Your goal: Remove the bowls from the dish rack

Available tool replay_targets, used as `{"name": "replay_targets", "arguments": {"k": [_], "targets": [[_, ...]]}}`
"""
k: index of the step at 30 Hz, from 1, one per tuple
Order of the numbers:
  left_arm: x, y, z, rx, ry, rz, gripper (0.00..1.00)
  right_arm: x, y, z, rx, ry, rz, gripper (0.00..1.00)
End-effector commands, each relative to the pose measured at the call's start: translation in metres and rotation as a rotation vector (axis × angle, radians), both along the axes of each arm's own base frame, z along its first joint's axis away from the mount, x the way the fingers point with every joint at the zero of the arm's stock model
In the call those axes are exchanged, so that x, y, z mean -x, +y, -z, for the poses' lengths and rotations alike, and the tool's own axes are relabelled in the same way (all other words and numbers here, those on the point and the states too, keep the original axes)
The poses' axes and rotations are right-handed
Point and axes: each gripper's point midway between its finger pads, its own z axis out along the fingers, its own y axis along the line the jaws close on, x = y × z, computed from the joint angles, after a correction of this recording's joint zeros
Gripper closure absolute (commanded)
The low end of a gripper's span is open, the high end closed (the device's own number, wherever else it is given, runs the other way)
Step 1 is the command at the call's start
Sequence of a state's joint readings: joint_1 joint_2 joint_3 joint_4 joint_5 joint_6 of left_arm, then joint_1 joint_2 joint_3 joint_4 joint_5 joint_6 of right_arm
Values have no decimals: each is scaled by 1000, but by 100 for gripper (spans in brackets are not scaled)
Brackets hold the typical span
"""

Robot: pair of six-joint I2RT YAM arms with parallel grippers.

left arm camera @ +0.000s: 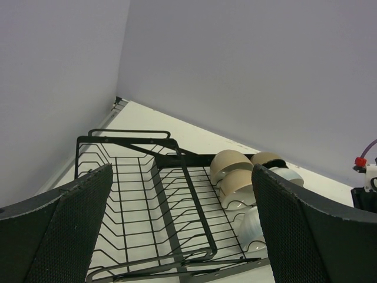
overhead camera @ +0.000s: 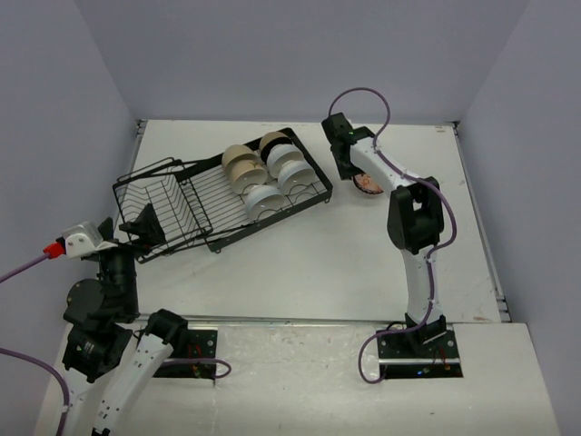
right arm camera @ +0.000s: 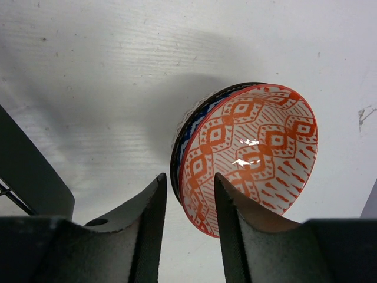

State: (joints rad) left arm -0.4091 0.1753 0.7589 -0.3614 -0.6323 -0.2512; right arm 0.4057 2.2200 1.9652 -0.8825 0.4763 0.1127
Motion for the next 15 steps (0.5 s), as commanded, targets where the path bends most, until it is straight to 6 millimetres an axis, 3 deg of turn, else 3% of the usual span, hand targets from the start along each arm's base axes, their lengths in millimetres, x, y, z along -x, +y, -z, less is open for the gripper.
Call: {"name": "replay_targets", "arguments": {"k": [1, 8, 15], "targets": [[2, 2, -5, 12, -23, -9, 0, -5, -1, -23, 7, -42, 9, 60], [-1, 0, -4, 4, -12, -3, 0, 4, 10, -47, -71, -60, -5, 53], [-9, -9, -5, -16, 41, 32, 0, 33, 36, -112, -242, -163, -66, 50]]}}
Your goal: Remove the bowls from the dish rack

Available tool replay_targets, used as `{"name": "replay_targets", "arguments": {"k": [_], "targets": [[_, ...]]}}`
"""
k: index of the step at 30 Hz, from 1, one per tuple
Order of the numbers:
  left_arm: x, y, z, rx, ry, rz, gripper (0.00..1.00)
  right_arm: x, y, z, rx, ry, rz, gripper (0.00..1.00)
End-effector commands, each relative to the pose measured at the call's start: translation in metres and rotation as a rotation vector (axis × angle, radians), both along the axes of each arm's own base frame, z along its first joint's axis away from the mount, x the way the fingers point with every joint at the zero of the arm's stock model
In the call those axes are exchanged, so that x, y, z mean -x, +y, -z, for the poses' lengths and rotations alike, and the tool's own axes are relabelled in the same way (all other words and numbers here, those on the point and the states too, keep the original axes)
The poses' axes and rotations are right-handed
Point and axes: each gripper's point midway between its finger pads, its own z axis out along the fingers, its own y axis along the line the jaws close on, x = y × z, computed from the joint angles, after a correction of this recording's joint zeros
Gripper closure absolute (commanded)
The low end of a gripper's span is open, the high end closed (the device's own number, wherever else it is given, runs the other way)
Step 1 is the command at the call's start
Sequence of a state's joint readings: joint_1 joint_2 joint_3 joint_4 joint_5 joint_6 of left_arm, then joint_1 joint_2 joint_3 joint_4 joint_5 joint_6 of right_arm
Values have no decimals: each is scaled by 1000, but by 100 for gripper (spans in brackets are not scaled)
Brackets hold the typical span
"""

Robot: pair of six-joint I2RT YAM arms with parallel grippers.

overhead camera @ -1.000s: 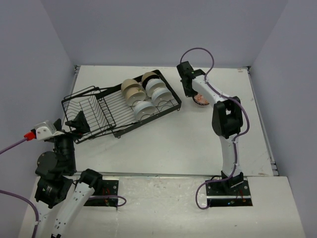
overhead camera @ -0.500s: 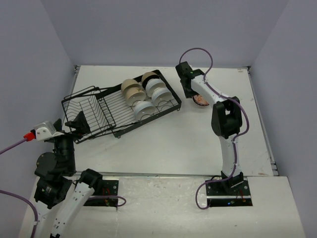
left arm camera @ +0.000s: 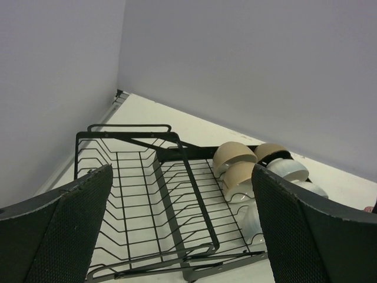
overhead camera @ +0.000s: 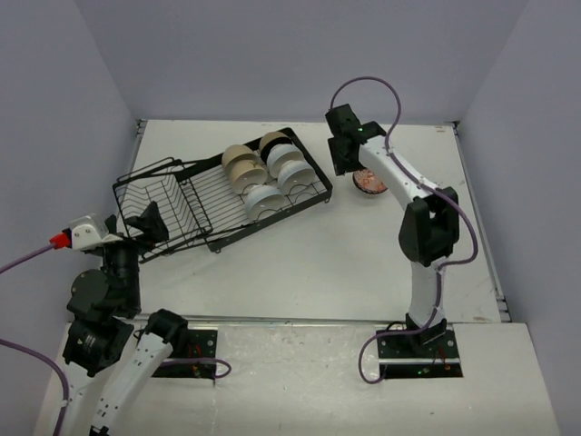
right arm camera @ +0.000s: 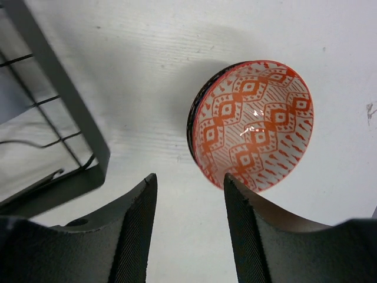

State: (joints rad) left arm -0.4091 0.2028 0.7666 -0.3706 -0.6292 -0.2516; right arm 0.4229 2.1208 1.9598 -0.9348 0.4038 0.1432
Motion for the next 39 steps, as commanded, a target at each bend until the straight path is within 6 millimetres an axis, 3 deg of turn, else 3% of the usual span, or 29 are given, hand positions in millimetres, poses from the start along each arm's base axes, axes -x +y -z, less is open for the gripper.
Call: {"name": "replay_targets", "arguments": {"k": [1, 3, 4, 6, 7, 8, 9, 10, 11, 12, 14, 18, 19, 20, 22, 24, 26, 27, 28, 29, 30, 31, 32, 33, 34, 36, 37, 39], "targets": [[-5, -9, -9, -3, 24, 41, 0, 28, 26, -99, -215, -198, -68, 50], [-11, -19, -14, -13, 54, 81, 0, 49, 48, -121, -380, -228, -138, 50], [-14, -23, -14, -16, 68, 97, 0, 66, 53, -144, -471, -313, -180, 48], [-27, -38, -10, -31, 138, 150, 0, 91, 74, -161, -656, -349, -257, 41], [-34, -44, -7, -40, 170, 165, 0, 97, 82, -151, -726, -379, -282, 33], [-50, -57, 12, -72, 272, 193, 0, 114, 83, -176, -831, -441, -288, 4], [-57, -62, 13, -81, 307, 206, 0, 126, 92, -178, -919, -443, -331, 1], [-65, -68, 22, -98, 362, 218, 0, 126, 95, -166, -985, -491, -325, 1], [-79, -80, 46, -130, 478, 247, 0, 136, 93, -178, -1094, -514, -258, 1], [-84, -88, 46, -139, 501, 272, 0, 133, 86, -166, -1125, -538, -202, 1], [-94, -101, 60, -166, 569, 297, 0, 134, 82, -163, -1200, -521, -135, 1], [-94, -139, 61, -268, 608, 335, 0, 140, 88, -144, -1323, -343, -130, 1], [-96, -147, 51, -286, 599, 332, 0, 142, 87, -140, -1368, -315, -141, 1], [-101, -142, 66, -373, 673, 233, 0, 142, 88, -137, -1422, -279, -94, 1], [-90, -154, 62, -457, 705, 184, 0, 142, 97, -128, -1480, -270, -91, 1], [-90, -155, 61, -474, 706, 104, 0, 146, 115, -123, -1588, -229, -32, 1], [-86, -144, 52, -425, 664, 52, 0, 137, 122, -122, -1674, -244, 121, 1], [-84, -139, 49, -406, 645, 43, 0, 141, 138, -119, -1711, -235, 137, 2], [-81, -133, 36, -346, 582, 44, 0, 138, 145, -121, -1749, -238, 194, 5], [-77, -128, 42, -356, 579, 47, 0, 126, 144, -119, -1752, -306, 278, 6], [-75, -125, 39, -343, 559, 54, 0, 128, 159, -126, -1771, -301, 289, 7], [-70, -121, 26, -280, 495, 79, 0, 123, 170, -112, -1772, -263, 351, 7], [-67, -117, 35, -313, 496, 86, 0, 114, 172, -110, -1777, -292, 405, 8], [-65, -113, 33, -302, 470, 91, 0, 114, 187, -119, -1808, -285, 391, 10], [-60, -107, 17, -233, 393, 101, 0, 106, 197, -103, -1794, -263, 419, 13], [-56, -99, 23, -242, 361, 102, 0, 96, 213, -101, -1797, -262, 445, 18], [-52, -94, 12, -183, 301, 110, 0, 91, 217, -94, -1792, -250, 472, 20], [-48, -92, 9, -161, 263, 134, 0, 79, 228, -62, -1751, -230, 531, 22]]}}
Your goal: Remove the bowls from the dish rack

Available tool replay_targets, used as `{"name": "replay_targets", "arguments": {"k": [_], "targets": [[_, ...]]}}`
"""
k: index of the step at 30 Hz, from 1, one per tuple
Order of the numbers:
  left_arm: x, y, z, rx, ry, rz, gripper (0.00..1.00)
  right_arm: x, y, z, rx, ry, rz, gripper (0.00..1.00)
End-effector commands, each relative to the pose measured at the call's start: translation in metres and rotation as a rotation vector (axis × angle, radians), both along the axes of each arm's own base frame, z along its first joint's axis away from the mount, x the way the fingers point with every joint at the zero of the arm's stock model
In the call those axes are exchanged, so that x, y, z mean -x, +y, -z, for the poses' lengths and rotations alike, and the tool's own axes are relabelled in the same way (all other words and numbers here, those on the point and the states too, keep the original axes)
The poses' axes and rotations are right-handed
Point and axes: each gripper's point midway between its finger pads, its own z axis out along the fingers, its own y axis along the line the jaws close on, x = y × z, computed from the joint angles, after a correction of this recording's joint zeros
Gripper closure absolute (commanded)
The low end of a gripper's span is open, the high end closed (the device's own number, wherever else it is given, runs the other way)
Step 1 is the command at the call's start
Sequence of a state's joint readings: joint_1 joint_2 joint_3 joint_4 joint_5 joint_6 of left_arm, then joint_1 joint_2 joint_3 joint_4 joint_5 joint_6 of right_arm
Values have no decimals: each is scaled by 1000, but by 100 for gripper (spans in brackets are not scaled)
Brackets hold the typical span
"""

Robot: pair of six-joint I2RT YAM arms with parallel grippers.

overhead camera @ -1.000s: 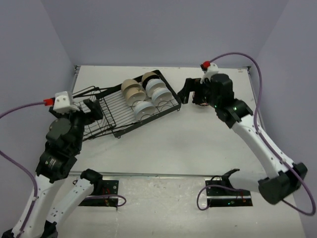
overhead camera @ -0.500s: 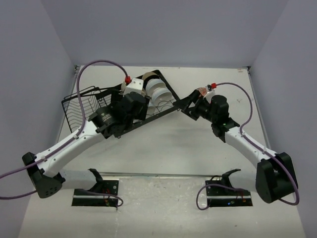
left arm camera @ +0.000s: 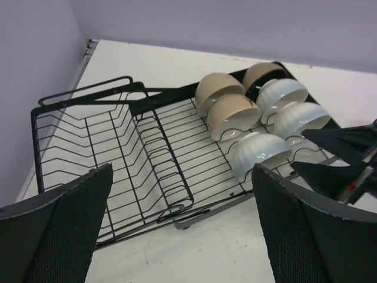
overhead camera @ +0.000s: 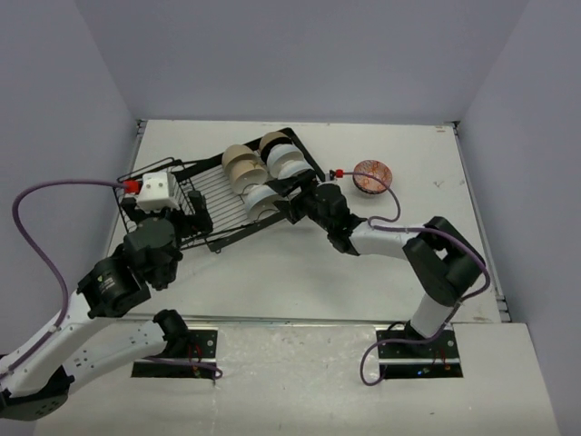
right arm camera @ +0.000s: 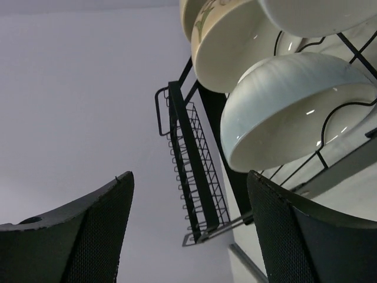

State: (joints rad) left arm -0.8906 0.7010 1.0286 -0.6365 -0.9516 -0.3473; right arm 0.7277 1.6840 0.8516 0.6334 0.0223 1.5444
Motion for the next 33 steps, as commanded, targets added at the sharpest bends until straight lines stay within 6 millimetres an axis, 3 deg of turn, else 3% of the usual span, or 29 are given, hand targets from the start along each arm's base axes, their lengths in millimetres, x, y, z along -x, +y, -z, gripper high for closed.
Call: {"name": "replay_targets", "arguments": {"k": [1, 2, 4, 5, 9, 11, 12, 18, 25, 27, 30, 33], "targets": [[-5, -1, -16, 66, -106, -7, 0, -32, 5, -17, -107, -9, 138, 23], [-5, 0, -16, 63, -106, -8, 0, -35, 9, -2, -89, 5, 139, 25], [-5, -1, -12, 46, -93, -6, 0, -41, 12, 1, -95, -1, 153, 28], [-5, -1, -11, 43, -89, -6, 0, -43, 13, 13, -79, 11, 156, 29], [-6, -6, -8, 29, -74, 17, 0, -50, 22, 23, -64, 7, 160, 33], [-6, -7, -8, 27, -72, 30, 0, -54, 26, 21, -83, -15, 163, 40], [-5, -7, -8, 28, -74, 30, 0, -55, 28, 30, -78, -6, 164, 41], [-4, -5, -7, 27, -73, 30, 0, -54, 42, 33, -98, -29, 180, 44], [-2, -6, -7, 29, -71, 47, 0, -46, 53, 32, -157, -50, 201, 57], [-2, -6, -8, 35, -74, 51, 0, -44, 56, 30, -174, -60, 199, 69], [-1, -4, -7, 36, -76, 51, 0, -43, 57, 31, -194, -58, 198, 79], [0, -4, -7, 38, -80, 55, 0, -40, 55, 31, -200, -66, 206, 83]]}}
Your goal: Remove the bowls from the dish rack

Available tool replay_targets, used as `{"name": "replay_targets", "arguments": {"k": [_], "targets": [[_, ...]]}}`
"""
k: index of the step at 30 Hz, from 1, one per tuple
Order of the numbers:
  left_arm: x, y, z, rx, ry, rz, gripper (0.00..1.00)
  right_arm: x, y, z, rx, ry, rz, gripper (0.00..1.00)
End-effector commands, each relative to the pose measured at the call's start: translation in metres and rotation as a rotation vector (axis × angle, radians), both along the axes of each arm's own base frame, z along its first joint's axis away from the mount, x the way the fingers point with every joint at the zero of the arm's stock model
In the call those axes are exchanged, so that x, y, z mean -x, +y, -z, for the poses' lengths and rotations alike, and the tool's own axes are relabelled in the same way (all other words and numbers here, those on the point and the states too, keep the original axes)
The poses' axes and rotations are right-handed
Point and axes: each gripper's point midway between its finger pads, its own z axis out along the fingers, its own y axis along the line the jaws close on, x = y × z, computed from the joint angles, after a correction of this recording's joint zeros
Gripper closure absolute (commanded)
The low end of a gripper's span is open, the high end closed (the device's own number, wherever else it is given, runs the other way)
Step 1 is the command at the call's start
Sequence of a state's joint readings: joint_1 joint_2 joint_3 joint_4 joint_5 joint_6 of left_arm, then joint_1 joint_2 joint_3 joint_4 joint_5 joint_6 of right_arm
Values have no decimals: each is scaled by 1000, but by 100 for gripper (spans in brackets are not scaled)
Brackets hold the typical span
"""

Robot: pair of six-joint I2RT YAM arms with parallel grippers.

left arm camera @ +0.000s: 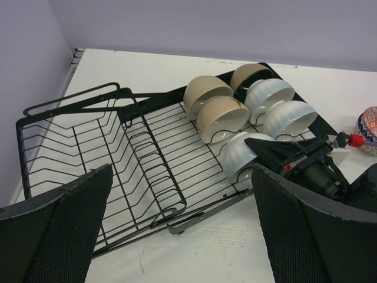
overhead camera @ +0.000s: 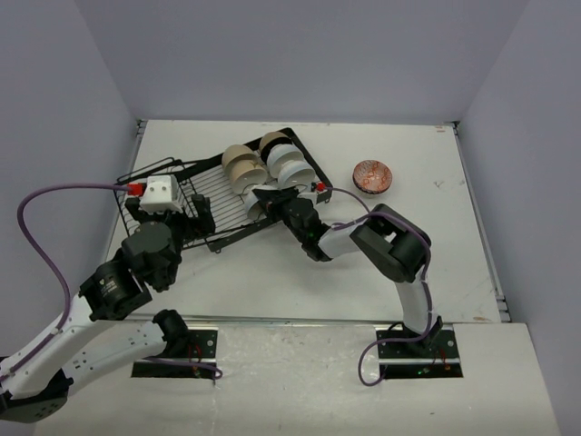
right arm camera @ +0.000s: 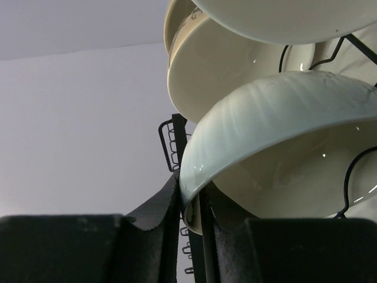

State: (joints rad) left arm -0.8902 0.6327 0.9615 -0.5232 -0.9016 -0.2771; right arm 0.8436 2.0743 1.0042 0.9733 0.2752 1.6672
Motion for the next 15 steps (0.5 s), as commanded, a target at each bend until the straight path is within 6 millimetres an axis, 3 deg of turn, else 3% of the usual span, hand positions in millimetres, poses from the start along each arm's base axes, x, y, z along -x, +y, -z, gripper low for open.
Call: {"name": "replay_targets", "arguments": {"k": [1, 3, 7, 15], "targets": [[-2, 0, -3, 9, -19, -2, 0, -5, -4, -15, -55, -40, 58, 83], [-2, 0, -3, 9, -20, 1, 0, -5, -3, -16, -44, -57, 54, 84], [-1, 0, -3, 10, -21, 0, 0, -4, -2, -18, -41, -91, 43, 100], [-2, -1, -2, 6, -20, 3, 0, 5, -1, -41, -59, -281, 7, 100]]}}
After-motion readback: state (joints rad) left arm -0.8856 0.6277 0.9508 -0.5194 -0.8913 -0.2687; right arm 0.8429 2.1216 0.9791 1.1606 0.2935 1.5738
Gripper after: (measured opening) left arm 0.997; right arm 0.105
